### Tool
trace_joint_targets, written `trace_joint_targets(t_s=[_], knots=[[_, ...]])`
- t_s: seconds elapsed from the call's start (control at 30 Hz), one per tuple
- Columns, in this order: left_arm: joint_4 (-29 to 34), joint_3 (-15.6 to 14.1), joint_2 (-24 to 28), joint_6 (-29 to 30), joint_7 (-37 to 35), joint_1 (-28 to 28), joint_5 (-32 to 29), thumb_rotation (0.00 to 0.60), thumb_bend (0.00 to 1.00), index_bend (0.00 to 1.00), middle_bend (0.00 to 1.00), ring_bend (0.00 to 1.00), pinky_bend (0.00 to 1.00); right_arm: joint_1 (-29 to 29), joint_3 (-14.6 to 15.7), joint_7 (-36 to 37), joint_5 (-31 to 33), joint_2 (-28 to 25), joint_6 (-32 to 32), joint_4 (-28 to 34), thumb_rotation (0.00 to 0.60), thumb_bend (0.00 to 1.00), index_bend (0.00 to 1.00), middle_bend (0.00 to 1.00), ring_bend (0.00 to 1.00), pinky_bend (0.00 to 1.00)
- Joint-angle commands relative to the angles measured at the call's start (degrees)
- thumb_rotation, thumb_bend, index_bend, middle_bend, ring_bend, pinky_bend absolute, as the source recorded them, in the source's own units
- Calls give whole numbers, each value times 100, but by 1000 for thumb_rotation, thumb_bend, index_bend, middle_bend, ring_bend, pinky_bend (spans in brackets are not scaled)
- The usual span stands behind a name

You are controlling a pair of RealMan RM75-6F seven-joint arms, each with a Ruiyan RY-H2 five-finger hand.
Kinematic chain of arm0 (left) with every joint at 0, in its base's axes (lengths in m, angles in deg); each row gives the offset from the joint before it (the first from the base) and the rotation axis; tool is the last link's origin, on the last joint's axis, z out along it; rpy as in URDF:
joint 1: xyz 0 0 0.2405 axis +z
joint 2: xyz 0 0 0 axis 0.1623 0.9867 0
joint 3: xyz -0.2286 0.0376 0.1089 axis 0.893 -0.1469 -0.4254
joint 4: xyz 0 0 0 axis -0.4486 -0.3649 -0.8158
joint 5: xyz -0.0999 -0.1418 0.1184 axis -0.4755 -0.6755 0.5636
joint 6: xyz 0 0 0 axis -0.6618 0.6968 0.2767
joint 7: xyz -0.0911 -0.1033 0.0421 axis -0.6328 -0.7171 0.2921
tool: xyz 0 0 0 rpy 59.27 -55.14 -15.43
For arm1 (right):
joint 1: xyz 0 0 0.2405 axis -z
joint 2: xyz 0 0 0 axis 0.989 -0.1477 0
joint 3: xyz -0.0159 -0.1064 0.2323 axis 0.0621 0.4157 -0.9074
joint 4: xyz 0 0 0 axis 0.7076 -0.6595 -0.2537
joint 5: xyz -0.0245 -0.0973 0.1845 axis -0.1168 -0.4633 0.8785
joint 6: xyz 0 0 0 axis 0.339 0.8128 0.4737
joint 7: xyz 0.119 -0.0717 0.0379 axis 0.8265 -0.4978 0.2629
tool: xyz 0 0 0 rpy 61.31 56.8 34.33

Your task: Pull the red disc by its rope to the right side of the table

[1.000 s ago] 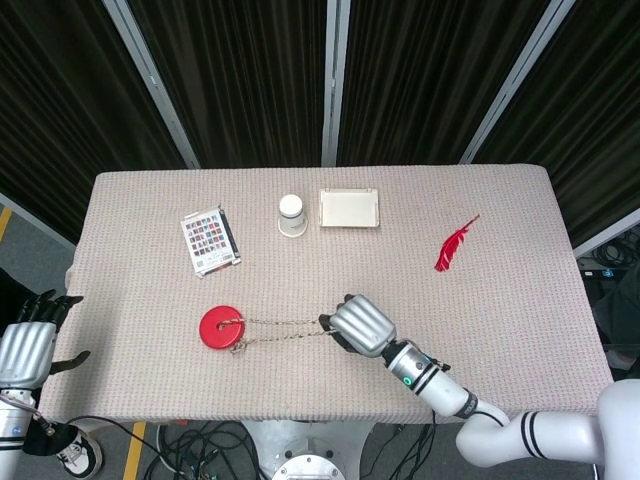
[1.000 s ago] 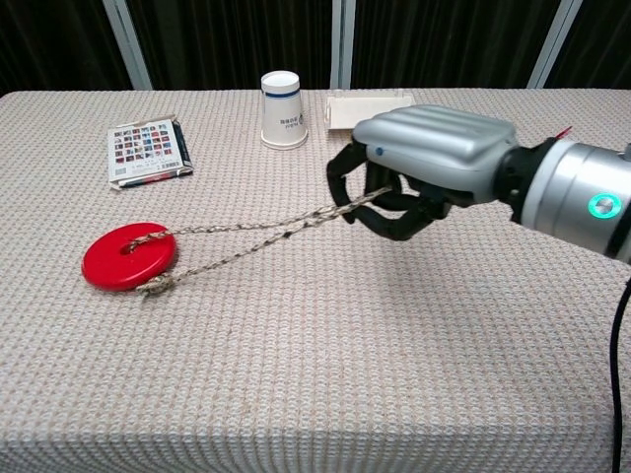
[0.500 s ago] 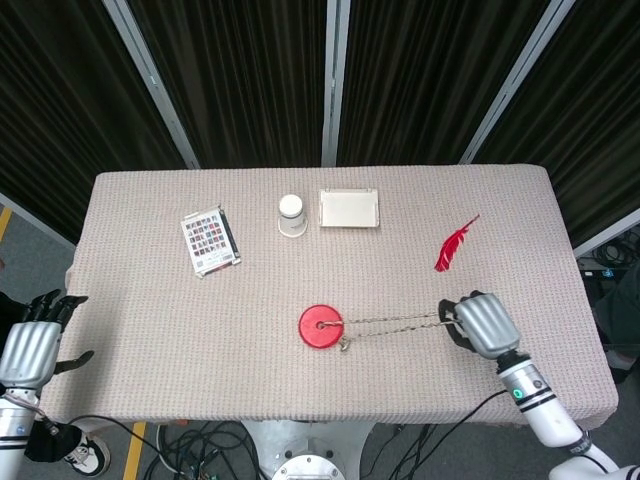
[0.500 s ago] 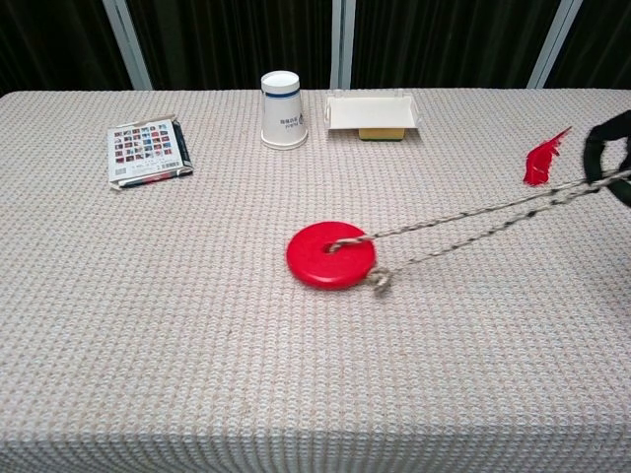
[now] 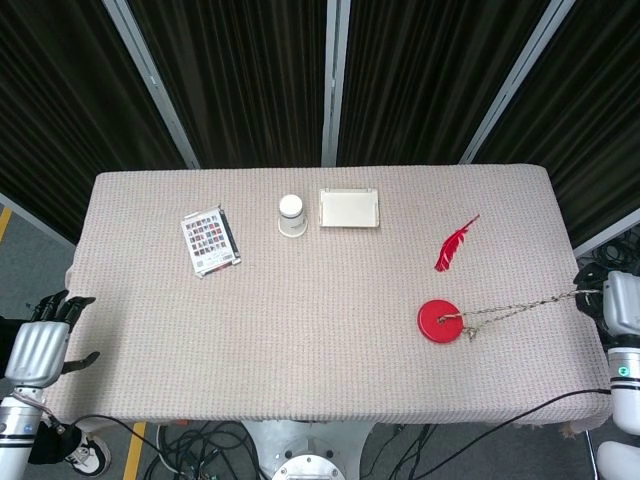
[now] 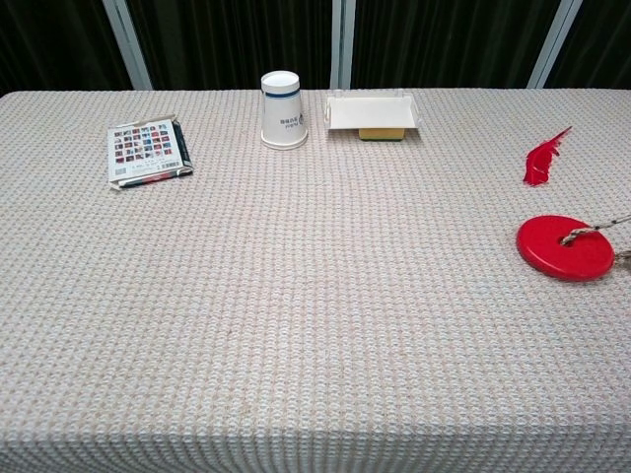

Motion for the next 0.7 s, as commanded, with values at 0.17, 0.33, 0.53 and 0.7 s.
trace_joint_targets(t_s=[0.17,0.33,0.53,0.7], knots=[[1,3,1,1,-4,-3,-4,600,1,204,218,105,145,81,-181,-49,-154,44,3,-9,600,564,1000,952,652,520],[5,1,-6,-8,12,-12,-3,600,1,204,218,105,145,-85,-300,-105,-860,135,356,538,600,564,1000,952,649,520],[1,-1,-5,-7,7,-9,-11,600,1,204,218,105,145,-586,-480,-599,-1727,439,557,1296,600,563,1000,952,648,520],[-58,-41,-51,-28,-51,15,-17,600,1,204,218,105,145,-869,-405,-1184,-1817,755,177,1560,600,559,1000,956,649,520]])
